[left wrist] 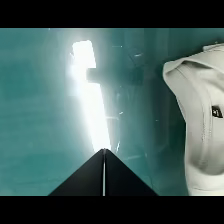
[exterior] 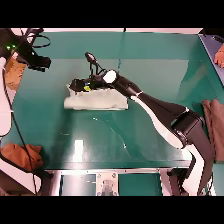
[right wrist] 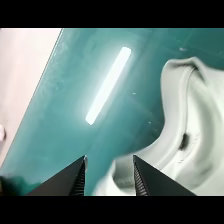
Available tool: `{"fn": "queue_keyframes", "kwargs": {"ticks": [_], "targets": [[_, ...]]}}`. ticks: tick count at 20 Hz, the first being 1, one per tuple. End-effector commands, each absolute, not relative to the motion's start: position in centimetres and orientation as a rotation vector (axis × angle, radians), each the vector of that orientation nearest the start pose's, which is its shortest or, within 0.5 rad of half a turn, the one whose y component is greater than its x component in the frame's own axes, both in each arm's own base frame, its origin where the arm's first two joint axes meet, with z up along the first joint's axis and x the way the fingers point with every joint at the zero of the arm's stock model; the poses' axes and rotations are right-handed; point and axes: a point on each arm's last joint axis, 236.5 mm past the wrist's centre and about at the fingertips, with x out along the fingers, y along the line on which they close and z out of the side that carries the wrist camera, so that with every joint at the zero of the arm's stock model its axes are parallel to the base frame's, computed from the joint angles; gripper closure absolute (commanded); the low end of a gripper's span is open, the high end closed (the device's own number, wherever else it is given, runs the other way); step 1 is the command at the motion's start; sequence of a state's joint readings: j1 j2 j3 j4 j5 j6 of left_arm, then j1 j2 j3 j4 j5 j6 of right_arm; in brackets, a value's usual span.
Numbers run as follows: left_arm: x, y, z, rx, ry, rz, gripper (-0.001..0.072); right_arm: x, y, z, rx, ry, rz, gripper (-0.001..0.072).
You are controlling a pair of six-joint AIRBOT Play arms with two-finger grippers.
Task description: Fold the shirts.
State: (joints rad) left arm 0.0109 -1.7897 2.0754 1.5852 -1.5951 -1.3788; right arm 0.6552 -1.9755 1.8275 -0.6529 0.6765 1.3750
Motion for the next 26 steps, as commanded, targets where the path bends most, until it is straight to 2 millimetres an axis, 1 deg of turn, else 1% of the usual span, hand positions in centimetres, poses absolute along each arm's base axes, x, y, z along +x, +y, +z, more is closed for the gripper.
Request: {"fn": "queue_keyframes", "kwargs": {"ticks": [1,2,3,4,5,6,7,8,9,10,11,13,14,15,17,18,19,20,21,22,23,24,25,26], "targets": [[48.5,2.2,7.5,0.149,1.341,-0.083,0.0689,46.3,42.1,4.8,0.381,0.994,0.881,0.0363],[48.5,2.1,7.5,0.149,1.340,-0.085,0.0689,47.2,38.3,5.9,0.384,1.026,0.861,0.0360],[48.6,2.1,7.5,0.149,1.335,-0.084,0.0689,48.0,34.4,6.5,0.396,1.061,0.825,0.0359],[48.6,2.1,7.6,0.149,1.333,-0.083,0.0689,48.8,30.1,6.5,0.409,1.110,0.766,0.0338],[48.6,2.1,7.5,0.149,1.334,-0.083,0.0689,49.2,26.0,5.7,0.422,1.168,0.697,0.0284],[48.6,2.1,7.5,0.148,1.334,-0.083,0.0689,49.3,22.7,4.6,0.444,1.222,0.642,0.0255],[48.6,2.1,7.5,0.148,1.335,-0.083,0.0689,49.2,20.2,3.3,0.484,1.266,0.597,0.0169],[48.6,2.1,7.5,0.148,1.336,-0.083,0.0689,48.9,18.5,1.5,0.530,1.306,0.548,0.0163],[48.6,2.1,7.5,0.148,1.337,-0.084,0.0689,48.4,17.7,-0.6,0.578,1.343,0.507,0.0140],[48.5,2.1,7.5,0.148,1.338,-0.084,0.0689,47.8,17.9,-2.4,0.634,1.363,0.485,0.0112],[48.5,2.1,7.5,0.148,1.338,-0.083,0.0689,47.2,19.0,-4.0,0.697,1.377,0.482,0.0112],[48.5,2.1,7.5,0.148,1.338,-0.083,0.0689,46.0,22.1,-7.2,0.771,1.395,0.500,0.0112],[48.5,2.1,7.5,0.148,1.338,-0.083,0.0689,45.4,23.7,-8.0,0.785,1.412,0.523,0.0112],[48.5,2.1,7.5,0.148,1.338,-0.083,0.0689,44.9,25.3,-8.6,0.798,1.429,0.548,0.0112],[48.4,2.1,7.5,0.148,1.342,-0.084,0.0689,44.7,28.3,-9.0,0.829,1.427,0.586,0.0112],[48.4,2.1,7.5,0.148,1.345,-0.084,0.0689,44.9,29.3,-8.7,0.840,1.412,0.601,0.0112],[48.3,2.1,7.5,0.147,1.346,-0.084,0.0689,45.1,29.9,-8.2,0.843,1.398,0.612,0.0117],[48.3,2.1,7.5,0.147,1.350,-0.085,0.0688,45.5,30.3,-7.6,0.841,1.383,0.624,0.0215],[48.2,2.1,7.5,0.146,1.352,-0.085,0.0689,45.9,30.4,-6.9,0.833,1.368,0.641,0.0376],[48.1,2.1,7.4,0.146,1.355,-0.085,0.0689,46.3,30.2,-6.3,0.833,1.356,0.650,0.0356],[48.0,2.1,7.4,0.146,1.359,-0.086,0.0689,46.6,29.7,-5.7,0.837,1.352,0.658,0.0268],[48.0,2.1,7.4,0.146,1.362,-0.086,0.0689,46.8,28.9,-5.3,0.846,1.358,0.665,0.0238],[48.0,2.1,7.4,0.146,1.362,-0.086,0.0689,46.8,27.8,-5.2,0.856,1.372,0.668,0.0232],[48.0,2.1,7.4,0.146,1.361,-0.086,0.0689,46.7,26.5,-5.1,0.864,1.389,0.667,0.0203]]}}
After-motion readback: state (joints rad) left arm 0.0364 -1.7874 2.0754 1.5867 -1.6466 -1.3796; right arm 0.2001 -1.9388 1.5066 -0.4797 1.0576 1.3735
